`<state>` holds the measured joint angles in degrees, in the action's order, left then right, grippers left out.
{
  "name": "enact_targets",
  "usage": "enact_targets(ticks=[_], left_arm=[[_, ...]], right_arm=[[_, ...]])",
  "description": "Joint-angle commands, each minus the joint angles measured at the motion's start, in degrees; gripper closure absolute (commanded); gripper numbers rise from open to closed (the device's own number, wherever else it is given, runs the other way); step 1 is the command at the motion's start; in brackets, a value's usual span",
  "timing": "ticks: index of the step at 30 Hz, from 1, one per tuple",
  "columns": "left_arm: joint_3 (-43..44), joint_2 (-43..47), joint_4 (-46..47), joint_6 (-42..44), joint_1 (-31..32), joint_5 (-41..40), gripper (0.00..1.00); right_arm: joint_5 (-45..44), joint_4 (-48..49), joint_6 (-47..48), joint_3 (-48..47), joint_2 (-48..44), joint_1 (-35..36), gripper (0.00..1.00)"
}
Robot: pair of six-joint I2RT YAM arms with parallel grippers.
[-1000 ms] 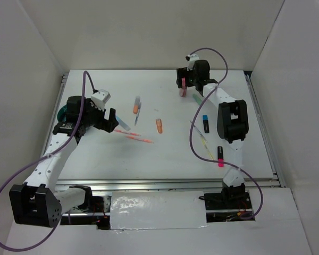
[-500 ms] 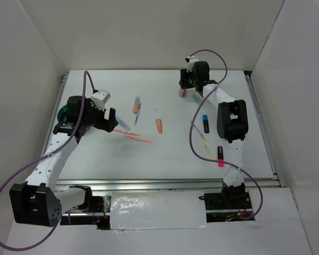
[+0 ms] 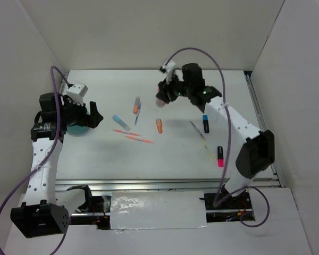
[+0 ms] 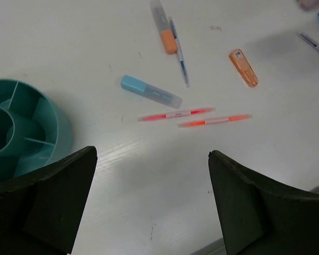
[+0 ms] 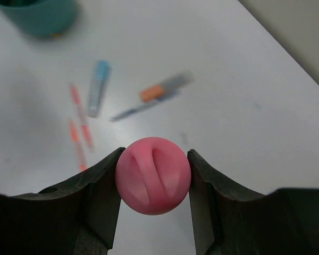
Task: Sort the stationery into containers
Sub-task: Pick up the stationery from the center of the board, then place the stationery at the center of the board.
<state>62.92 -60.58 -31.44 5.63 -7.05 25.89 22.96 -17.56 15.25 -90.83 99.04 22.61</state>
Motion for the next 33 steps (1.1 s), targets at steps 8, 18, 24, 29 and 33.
enact_targets(ticks=[8,18,24,29,33], left_arm=[[1.69,2.92,-11.53,2.54,-13.25,18.84,0.01],[-0.69,4.68,-11.45,4.66,-14.92,20.43,0.01],[-1.39,4.77,-9.96,3.86,-14.92,21.13,0.01],[-2.01,4.85,-9.34,3.60,-14.92,21.04,0.01],[-2.27,4.68,-8.38,2.99,-15.01,21.04,0.01]], right_arm=[[-10.46,10.96,-1.46,19.89,-9.93,27.47,1.00],[-15.14,15.89,-4.95,22.27,-4.30,33.38,0.93],[-12.59,17.30,-10.05,22.80,-3.42,32.41,0.85],[-11.36,20.81,-12.34,23.33,-2.19,31.88,0.81],[-12.14,23.09,-12.61,23.94,-0.70,32.23,0.80]])
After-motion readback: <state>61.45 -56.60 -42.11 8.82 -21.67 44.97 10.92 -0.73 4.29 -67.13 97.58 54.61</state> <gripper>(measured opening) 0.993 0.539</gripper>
